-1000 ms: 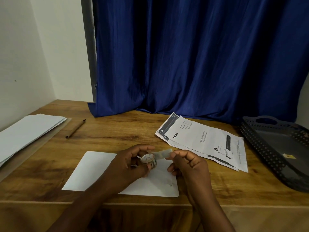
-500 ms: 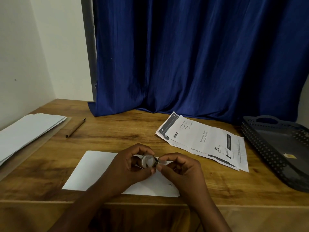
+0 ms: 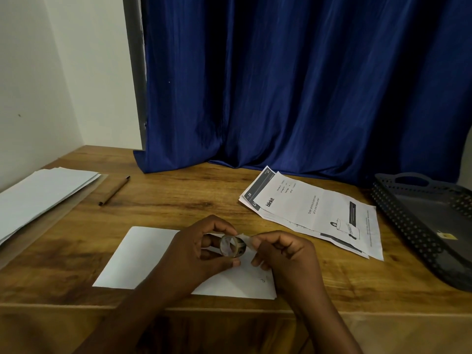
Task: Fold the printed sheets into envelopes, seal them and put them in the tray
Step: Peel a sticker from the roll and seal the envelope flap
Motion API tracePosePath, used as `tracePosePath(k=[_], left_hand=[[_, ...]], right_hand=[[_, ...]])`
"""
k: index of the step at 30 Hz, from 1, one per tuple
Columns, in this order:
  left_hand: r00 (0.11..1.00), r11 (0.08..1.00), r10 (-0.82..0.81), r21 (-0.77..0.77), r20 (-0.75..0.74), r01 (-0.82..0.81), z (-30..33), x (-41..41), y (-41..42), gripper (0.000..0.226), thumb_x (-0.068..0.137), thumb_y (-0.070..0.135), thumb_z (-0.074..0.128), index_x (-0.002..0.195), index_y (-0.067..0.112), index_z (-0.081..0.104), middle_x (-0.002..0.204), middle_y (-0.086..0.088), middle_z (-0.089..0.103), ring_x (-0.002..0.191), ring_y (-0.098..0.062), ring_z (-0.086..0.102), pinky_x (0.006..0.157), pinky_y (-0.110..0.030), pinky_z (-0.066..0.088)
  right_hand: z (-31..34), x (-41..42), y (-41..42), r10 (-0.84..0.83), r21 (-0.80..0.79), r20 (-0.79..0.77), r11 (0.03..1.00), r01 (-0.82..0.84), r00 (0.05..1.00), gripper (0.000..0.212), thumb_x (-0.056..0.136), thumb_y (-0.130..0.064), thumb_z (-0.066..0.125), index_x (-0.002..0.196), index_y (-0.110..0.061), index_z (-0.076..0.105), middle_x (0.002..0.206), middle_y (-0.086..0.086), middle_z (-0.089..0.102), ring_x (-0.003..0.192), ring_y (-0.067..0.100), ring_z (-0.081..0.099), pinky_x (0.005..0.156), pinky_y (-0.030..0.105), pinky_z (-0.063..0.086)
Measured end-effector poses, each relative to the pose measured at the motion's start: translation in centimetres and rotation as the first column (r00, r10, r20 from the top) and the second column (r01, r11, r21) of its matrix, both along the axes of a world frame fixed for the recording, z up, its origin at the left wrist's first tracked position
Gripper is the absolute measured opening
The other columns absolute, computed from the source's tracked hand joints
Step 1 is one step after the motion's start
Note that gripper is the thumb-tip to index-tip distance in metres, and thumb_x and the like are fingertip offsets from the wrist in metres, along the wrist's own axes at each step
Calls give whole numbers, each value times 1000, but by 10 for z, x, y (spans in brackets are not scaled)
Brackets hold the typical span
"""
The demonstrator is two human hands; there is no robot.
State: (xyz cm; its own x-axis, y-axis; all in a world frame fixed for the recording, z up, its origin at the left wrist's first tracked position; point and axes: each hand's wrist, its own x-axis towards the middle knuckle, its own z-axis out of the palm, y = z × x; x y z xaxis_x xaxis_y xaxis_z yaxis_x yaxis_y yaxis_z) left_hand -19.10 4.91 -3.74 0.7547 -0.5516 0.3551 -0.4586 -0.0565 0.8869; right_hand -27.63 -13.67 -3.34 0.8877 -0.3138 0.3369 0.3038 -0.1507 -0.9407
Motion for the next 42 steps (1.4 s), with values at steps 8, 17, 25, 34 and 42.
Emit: tracePosePath(k=[8, 17, 25, 34, 42], left_hand=[[999, 999, 51, -4, 10, -51, -1, 1, -1, 49, 64, 37, 85, 107, 27, 64, 109, 17, 71, 102, -11, 71, 81, -31, 62], [981, 979, 195, -56, 9, -195, 2, 2, -1, 44, 65, 48, 79, 101, 23, 69, 97, 10, 75, 92, -12, 71, 75, -28, 62], [987, 981, 159, -114, 10, -157, 4, 4, -1, 29, 78, 28, 76, 105, 19, 71, 96, 0, 76, 82, -27, 75, 76, -43, 63], [936, 944, 318, 42, 150, -328, 31, 57, 37, 28, 76, 37, 86, 99, 41, 72, 102, 14, 74, 85, -9, 72, 69, -23, 59], [833, 660, 340, 520, 436, -542, 31, 127, 79, 17, 81, 37, 75, 96, 39, 68, 99, 9, 68, 90, -11, 64, 84, -35, 56]], right_hand=[[1, 0, -3, -36, 105, -53, 994, 41, 998, 13, 90, -12, 68, 82, -14, 79, 71, 14, 74, 57, 17, 65, 55, 26, 50], [3, 1, 0, -125, 53, -106, 990, 131, 987, 23, 93, -16, 68, 76, -29, 79, 71, 2, 75, 55, 10, 66, 53, 18, 51], [5, 0, 0, -112, 59, -123, 991, 120, 986, 16, 92, -12, 69, 80, -16, 78, 69, 4, 75, 53, 10, 65, 51, 16, 50], [4, 3, -1, -141, -19, -164, 990, 140, 976, 17, 93, -14, 69, 80, -22, 78, 68, -1, 75, 55, 9, 66, 52, 16, 51], [3, 2, -1, -154, 24, -154, 987, 159, 976, 14, 92, -13, 70, 82, -19, 78, 67, 3, 74, 55, 12, 67, 52, 17, 53]])
